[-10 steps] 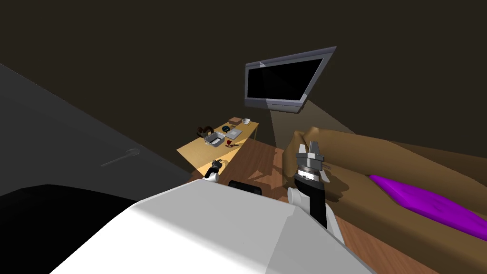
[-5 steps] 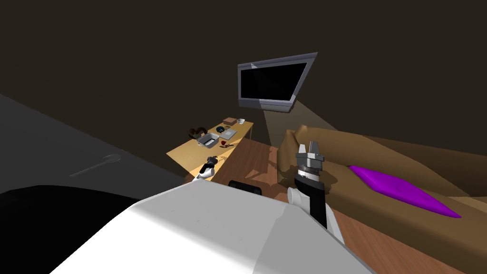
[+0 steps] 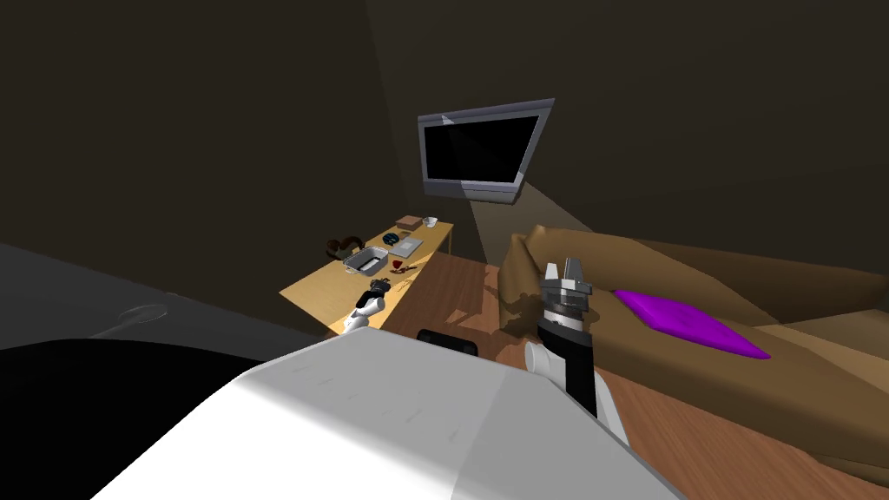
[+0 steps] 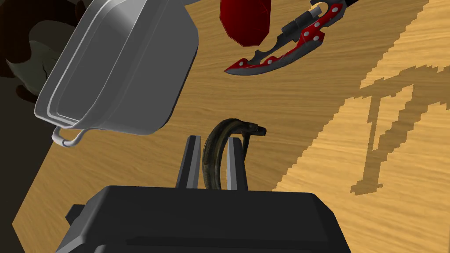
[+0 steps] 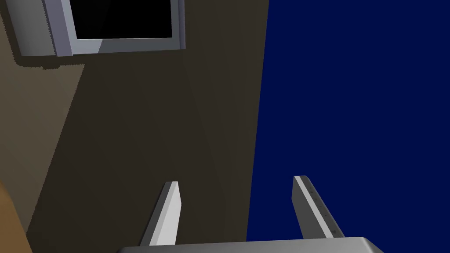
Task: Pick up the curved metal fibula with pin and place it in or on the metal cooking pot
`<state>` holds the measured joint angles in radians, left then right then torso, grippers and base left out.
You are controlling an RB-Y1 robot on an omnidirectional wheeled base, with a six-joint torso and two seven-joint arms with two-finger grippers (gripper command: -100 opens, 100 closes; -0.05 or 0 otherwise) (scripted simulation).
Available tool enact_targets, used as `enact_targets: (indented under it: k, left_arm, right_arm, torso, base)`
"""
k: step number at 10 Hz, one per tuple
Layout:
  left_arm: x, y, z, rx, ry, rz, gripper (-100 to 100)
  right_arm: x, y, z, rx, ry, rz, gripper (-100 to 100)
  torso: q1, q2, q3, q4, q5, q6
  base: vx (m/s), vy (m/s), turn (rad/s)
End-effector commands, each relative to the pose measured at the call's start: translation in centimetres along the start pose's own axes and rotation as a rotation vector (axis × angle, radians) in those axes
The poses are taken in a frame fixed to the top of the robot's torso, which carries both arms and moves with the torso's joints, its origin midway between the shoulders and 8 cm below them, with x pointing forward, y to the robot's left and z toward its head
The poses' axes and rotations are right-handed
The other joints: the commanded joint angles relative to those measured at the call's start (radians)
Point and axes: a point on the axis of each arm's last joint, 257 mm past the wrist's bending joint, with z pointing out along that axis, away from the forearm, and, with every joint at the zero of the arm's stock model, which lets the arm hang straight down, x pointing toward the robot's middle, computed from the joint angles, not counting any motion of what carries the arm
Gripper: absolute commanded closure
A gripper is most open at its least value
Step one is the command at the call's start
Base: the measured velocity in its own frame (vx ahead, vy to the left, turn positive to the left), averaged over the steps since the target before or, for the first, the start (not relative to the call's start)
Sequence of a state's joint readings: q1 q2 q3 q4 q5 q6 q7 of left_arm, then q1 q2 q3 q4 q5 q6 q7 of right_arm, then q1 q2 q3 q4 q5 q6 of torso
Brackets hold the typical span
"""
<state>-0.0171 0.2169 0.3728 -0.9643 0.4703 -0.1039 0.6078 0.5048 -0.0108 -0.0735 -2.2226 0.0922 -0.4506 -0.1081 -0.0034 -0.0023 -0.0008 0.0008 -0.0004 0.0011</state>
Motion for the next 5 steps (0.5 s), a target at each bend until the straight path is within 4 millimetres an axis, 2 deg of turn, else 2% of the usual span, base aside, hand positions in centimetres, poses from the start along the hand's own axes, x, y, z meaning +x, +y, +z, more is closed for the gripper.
enact_targets:
  k: [1, 2, 5]
  left_arm:
    - [0.3, -2.3, 0.6, 0.021, 0.000, -0.017, 100]
    - [0.6, -4.2, 1.2, 0.040, -0.001, -0.033, 100]
    - [0.6, -7.8, 2.0, 0.071, -0.007, -0.050, 100]
  right_arm:
    - [0.0, 0.0, 0.0, 0.000, 0.000, 0.000, 0]
    - [0.0, 0.0, 0.0, 0.000, 0.000, 0.000, 0]
    - [0.0, 0.0, 0.0, 0.000, 0.000, 0.000, 0]
  torso:
    - [0.000, 0.000, 0.000, 0.000, 0.000, 0.000]
    - [0.000, 0.000, 0.000, 0.000, 0.000, -0.001]
    - [0.002, -0.001, -0.001, 0.000, 0.000, -0.002]
  base:
    - [0.054, -0.036, -0.154]
    - [0.065, -0.031, -0.123]
    - [0.062, -0.017, -0.069]
